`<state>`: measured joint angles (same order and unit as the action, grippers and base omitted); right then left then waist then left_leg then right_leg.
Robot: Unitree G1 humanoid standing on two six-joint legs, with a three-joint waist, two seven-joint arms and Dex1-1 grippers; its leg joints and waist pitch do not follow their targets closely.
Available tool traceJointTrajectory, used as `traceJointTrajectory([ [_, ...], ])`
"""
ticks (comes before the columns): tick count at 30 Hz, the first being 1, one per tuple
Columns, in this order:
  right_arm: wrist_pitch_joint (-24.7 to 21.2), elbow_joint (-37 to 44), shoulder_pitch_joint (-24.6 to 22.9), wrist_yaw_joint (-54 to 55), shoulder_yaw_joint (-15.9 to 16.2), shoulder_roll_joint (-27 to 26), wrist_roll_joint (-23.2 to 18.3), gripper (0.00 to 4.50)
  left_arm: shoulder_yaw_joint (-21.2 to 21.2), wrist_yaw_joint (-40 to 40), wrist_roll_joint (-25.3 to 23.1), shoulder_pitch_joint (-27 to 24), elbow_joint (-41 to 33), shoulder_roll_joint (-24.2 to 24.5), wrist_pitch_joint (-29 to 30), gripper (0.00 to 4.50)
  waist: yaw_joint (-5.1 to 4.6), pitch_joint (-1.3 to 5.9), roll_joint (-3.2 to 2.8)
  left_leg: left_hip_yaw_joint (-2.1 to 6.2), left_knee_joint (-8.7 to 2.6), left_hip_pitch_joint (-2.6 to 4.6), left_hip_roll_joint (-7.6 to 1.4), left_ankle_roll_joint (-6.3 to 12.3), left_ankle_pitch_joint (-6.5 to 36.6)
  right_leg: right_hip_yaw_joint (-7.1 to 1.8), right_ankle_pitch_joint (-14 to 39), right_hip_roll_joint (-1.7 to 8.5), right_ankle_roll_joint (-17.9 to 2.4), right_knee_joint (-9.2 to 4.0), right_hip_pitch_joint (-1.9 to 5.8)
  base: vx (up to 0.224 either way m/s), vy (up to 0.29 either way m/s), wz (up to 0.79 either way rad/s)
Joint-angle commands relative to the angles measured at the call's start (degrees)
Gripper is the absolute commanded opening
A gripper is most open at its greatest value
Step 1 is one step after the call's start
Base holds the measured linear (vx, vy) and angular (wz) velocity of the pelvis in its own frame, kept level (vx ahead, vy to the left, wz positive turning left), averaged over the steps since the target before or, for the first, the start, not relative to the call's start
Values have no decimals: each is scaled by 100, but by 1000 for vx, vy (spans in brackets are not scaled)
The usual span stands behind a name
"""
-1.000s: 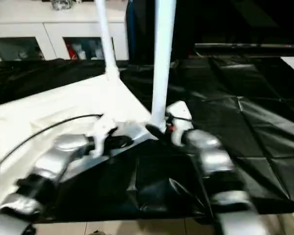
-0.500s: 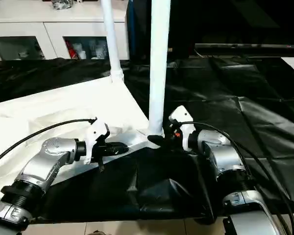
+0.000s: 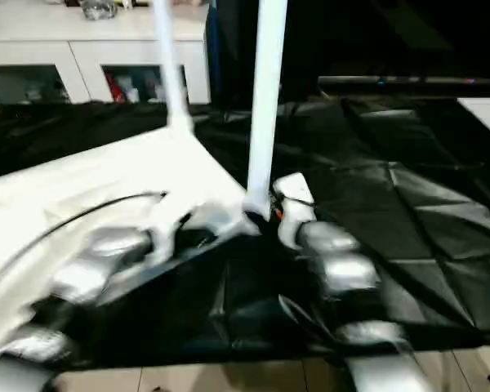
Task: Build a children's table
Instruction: Rotate leg to tighten
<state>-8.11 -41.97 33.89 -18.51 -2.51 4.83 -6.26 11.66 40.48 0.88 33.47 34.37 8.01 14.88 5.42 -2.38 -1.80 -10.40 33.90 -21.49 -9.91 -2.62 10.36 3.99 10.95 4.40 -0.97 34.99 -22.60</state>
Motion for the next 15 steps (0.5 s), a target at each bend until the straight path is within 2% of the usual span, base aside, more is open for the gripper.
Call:
traceJointTrajectory([
  [1,-116,-403,-103,656,-149,-189,41,275,-95,-518,-87,156,276,-131,-5,0,-12,260,24,156,-483,168,-308,-141,1979,-288,2484,480,-796,-615,119,0,0,0],
  [2,-56,-411,-75,720,-122,-301,46,275,-55,-576,-125,217,337,-193,-46,0,-10,250,20,168,-488,172,-303,-130,2096,-288,2707,502,-726,-650,114,0,0,0],
  [5,241,-382,-8,618,101,-562,175,275,51,-577,-187,332,446,-362,-180,0,-7,244,16,190,-517,164,-321,-128,2192,-286,2829,497,-621,-668,121,0,0,0],
  [7,320,-355,6,522,124,-588,169,275,72,-539,-196,335,453,-368,-221,0,1,268,16,197,-531,145,-329,-135,2099,-294,2567,497,-612,-638,144,0,0,0],
  [8,368,-348,19,485,124,-599,151,330,80,-518,-203,335,465,-365,-244,0,8,275,18,193,-536,128,-331,-110,2003,-298,2374,494,-656,-618,162,0,0,0],
  [11,457,-298,53,290,135,-474,117,347,89,-338,-182,279,459,-256,-322,0,19,278,32,178,-529,109,-328,-29,1876,-302,2188,505,-740,-597,184,0,0,0],
  [12,477,-262,62,156,172,-374,126,365,86,-240,-160,252,439,-205,-352,0,20,284,49,179,-530,94,-327,-8,1816,-300,2137,506,-745,-588,201,0,0,0],
  [14,470,-187,72,-80,227,-200,152,378,86,-100,-130,208,388,-121,-371,0,30,295,47,161,-516,88,-333,60,1589,-302,1854,494,-819,-560,213,0,0,0],
  [15,417,-76,85,-464,254,81,177,393,113,147,-84,139,293,11,-368,0,43,300,45,162,-508,86,-329,74,1528,-297,1767,495,-843,-550,222,0,0,0],
])
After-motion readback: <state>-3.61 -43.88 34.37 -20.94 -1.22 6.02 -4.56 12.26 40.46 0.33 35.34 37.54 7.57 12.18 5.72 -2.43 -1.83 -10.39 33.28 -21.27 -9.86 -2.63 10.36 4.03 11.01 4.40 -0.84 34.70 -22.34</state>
